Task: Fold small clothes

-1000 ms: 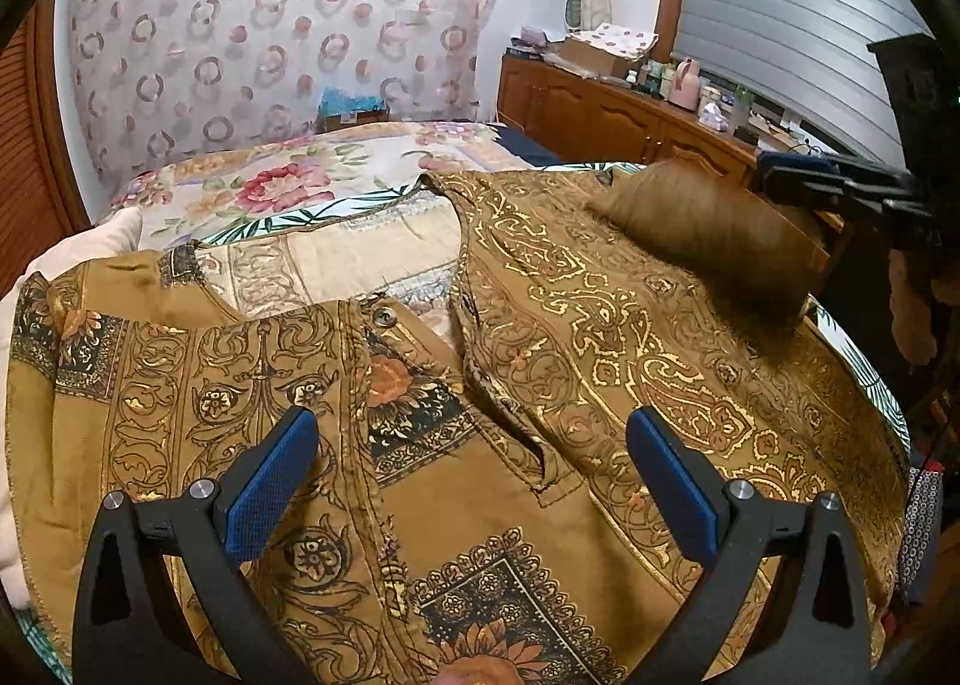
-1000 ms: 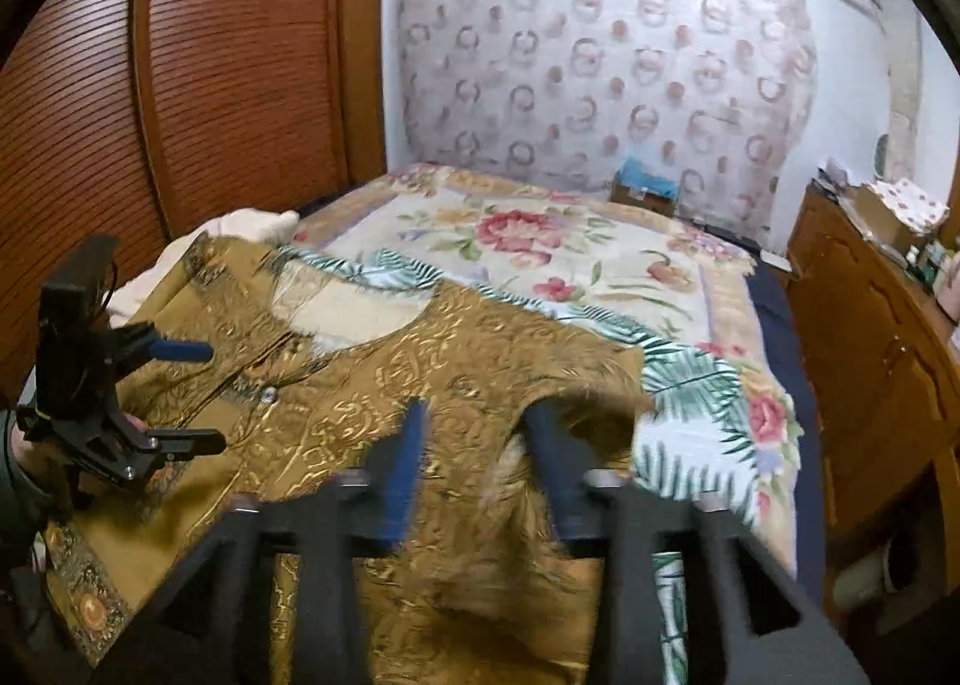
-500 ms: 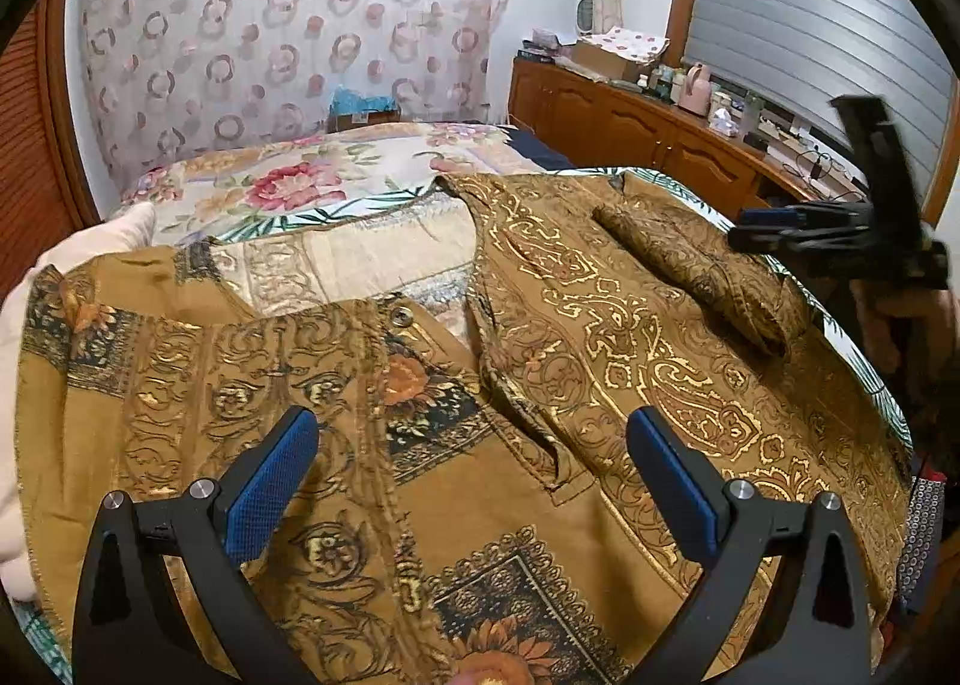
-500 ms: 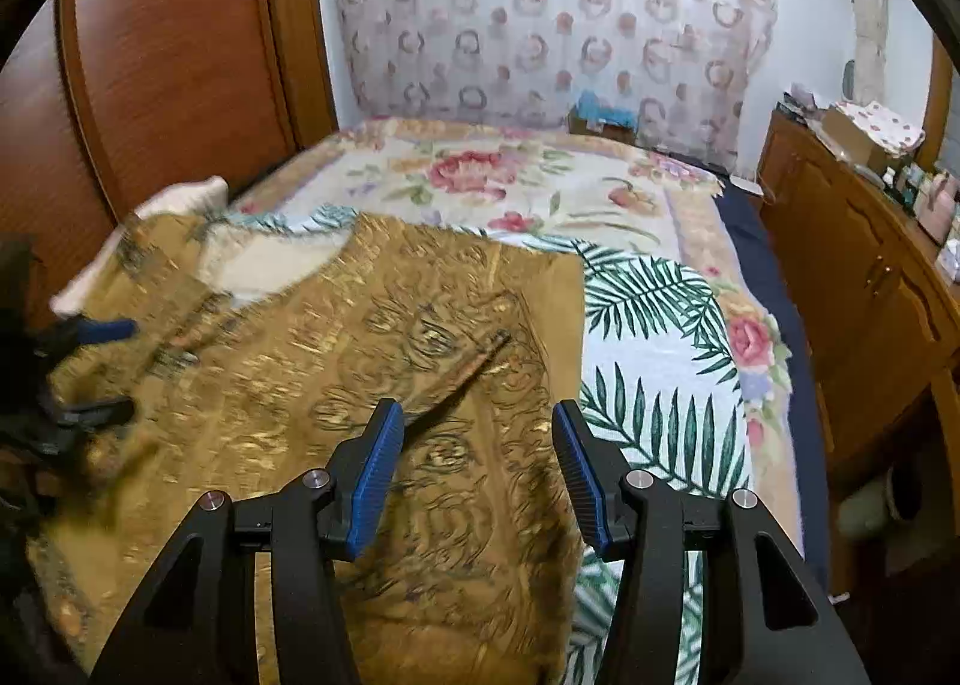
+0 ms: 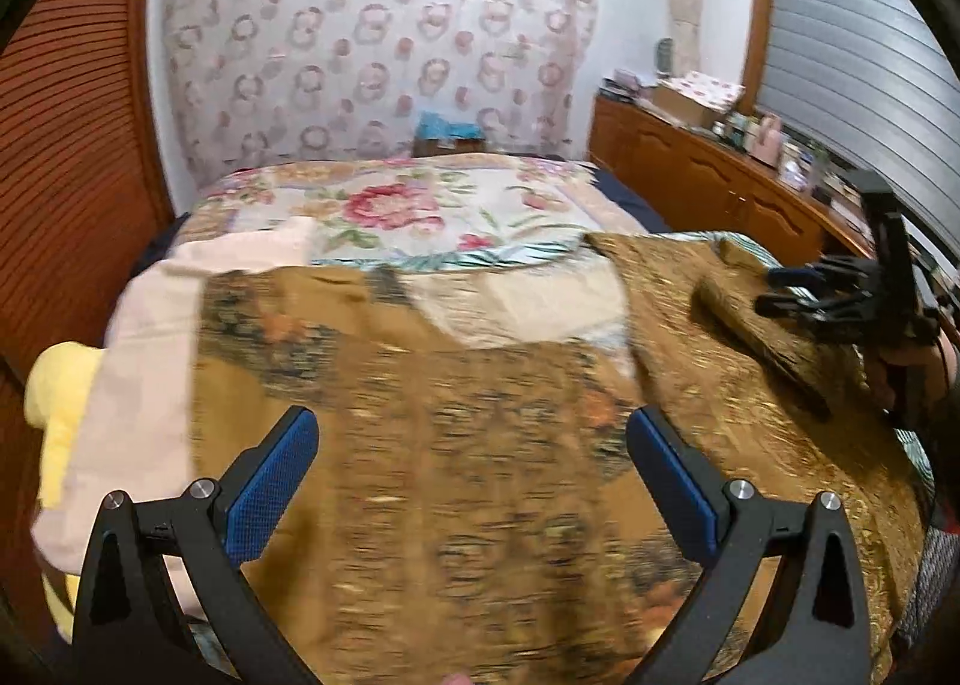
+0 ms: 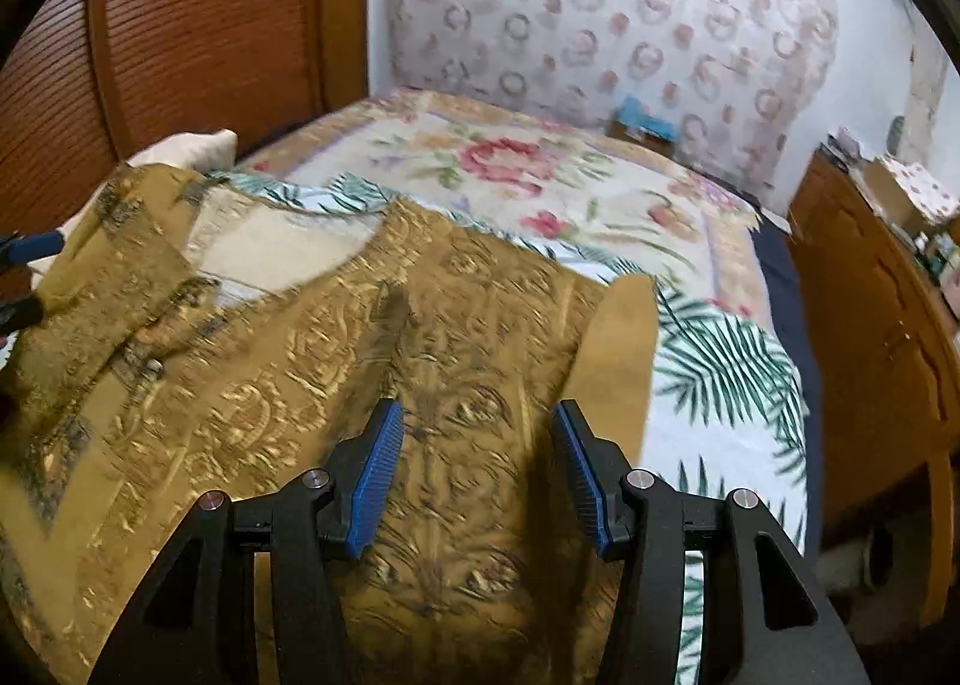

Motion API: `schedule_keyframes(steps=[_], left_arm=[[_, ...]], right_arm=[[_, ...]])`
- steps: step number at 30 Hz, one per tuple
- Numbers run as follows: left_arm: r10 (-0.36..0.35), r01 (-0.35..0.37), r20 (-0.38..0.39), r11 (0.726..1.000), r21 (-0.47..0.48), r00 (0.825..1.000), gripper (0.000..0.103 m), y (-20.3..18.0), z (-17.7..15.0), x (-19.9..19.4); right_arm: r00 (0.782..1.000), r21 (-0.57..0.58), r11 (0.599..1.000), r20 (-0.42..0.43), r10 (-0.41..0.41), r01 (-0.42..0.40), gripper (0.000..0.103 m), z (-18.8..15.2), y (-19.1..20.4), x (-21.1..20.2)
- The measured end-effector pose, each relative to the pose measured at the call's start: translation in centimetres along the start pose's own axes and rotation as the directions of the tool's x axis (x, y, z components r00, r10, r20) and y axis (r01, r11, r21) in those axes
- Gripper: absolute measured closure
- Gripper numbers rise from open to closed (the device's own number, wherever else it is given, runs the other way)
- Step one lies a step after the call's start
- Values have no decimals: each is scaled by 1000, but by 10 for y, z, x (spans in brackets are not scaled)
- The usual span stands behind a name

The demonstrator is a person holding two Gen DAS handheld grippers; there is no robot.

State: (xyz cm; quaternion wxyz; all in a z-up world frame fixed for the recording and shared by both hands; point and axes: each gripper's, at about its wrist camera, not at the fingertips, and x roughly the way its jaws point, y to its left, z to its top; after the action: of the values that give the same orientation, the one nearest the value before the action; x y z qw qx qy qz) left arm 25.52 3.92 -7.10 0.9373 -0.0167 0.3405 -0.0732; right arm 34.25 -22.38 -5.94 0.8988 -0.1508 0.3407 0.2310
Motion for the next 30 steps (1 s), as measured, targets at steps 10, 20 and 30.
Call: schedule_keyframes(steps=[10, 20, 30], left_arm=[[78, -79, -21, 996, -37, 997, 8, 51, 3, 0], [121, -126, -95, 991, -47, 988, 39, 83, 10, 28], [98, -103, -117, 994, -41, 988, 69, 87, 11, 42]], right_arm=[[994, 102, 989, -40, -99, 103, 43, -9, -42, 9], [993, 94, 990, -65, -101, 107, 43, 6, -40, 28], [993, 101, 990, -74, -89, 96, 43, 13, -51, 40]])
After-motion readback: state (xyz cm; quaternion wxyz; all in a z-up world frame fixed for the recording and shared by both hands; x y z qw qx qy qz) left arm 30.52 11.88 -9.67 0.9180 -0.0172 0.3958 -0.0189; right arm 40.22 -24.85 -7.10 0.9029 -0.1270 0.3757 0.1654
